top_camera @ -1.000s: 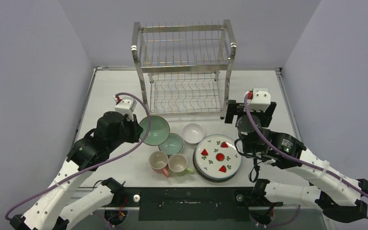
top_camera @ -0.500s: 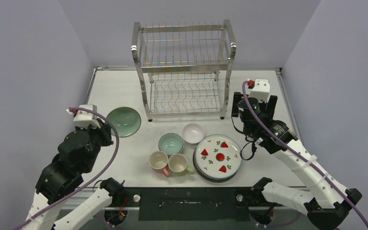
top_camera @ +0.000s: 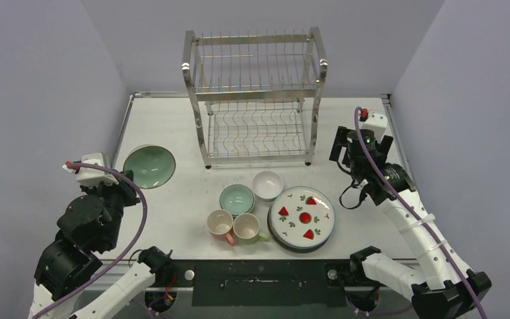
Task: Load the mixed dishes into the dish rack
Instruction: Insert the bowl into the dish rack.
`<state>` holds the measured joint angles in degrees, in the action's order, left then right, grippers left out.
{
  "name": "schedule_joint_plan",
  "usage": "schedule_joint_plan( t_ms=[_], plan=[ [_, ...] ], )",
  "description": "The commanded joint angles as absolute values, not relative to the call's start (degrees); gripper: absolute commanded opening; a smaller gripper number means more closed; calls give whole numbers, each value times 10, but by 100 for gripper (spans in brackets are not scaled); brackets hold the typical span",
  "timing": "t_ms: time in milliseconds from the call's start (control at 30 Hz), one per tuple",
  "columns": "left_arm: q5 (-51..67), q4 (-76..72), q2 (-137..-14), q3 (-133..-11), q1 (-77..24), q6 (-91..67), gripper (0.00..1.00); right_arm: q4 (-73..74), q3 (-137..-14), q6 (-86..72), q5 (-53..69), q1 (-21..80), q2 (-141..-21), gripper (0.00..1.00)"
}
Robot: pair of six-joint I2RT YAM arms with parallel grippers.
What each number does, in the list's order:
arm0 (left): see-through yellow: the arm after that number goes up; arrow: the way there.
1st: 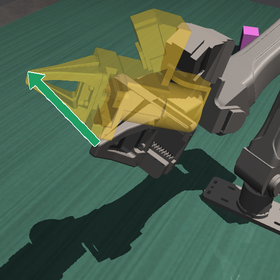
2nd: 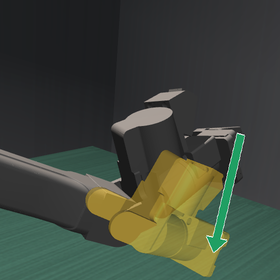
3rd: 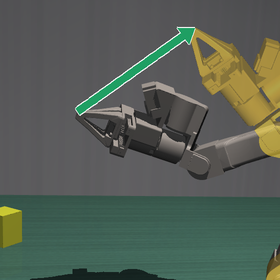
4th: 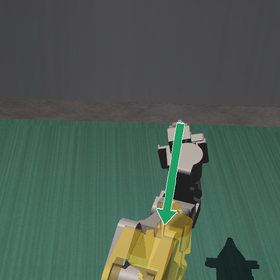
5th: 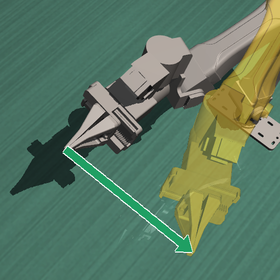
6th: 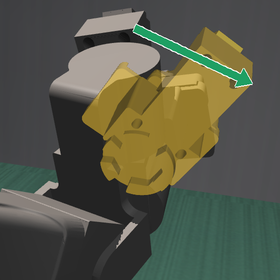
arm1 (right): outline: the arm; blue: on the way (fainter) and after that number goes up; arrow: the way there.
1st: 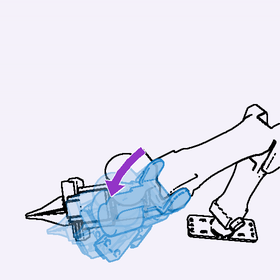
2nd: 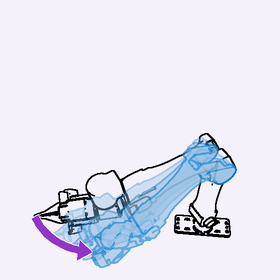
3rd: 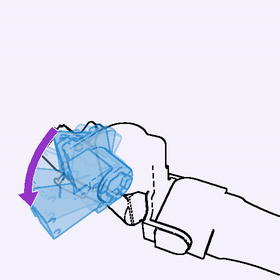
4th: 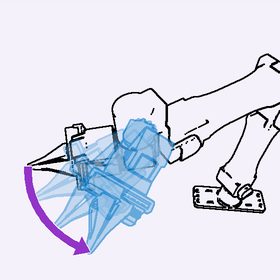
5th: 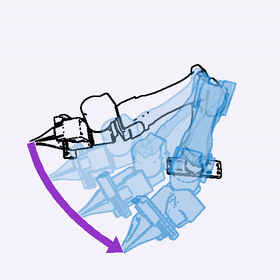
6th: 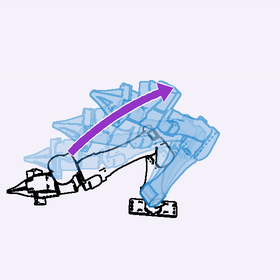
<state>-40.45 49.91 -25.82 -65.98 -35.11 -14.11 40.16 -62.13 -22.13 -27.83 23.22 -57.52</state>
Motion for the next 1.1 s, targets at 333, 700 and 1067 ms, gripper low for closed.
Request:
schedule_joint_plan(
  t_ms=[333,700,1067],
  plan=[
    [-423,440,-246,-691,-350,-135,0,359,-597,-249,-181,178,-571,90],
    [-420,440,-246,-691,-350,-138,0,357,-594,-253,-166,170,-569,90],
    [-414,436,-249,-690,-350,-140,0,355,-598,-256,-151,166,-568,91]
  ],
)
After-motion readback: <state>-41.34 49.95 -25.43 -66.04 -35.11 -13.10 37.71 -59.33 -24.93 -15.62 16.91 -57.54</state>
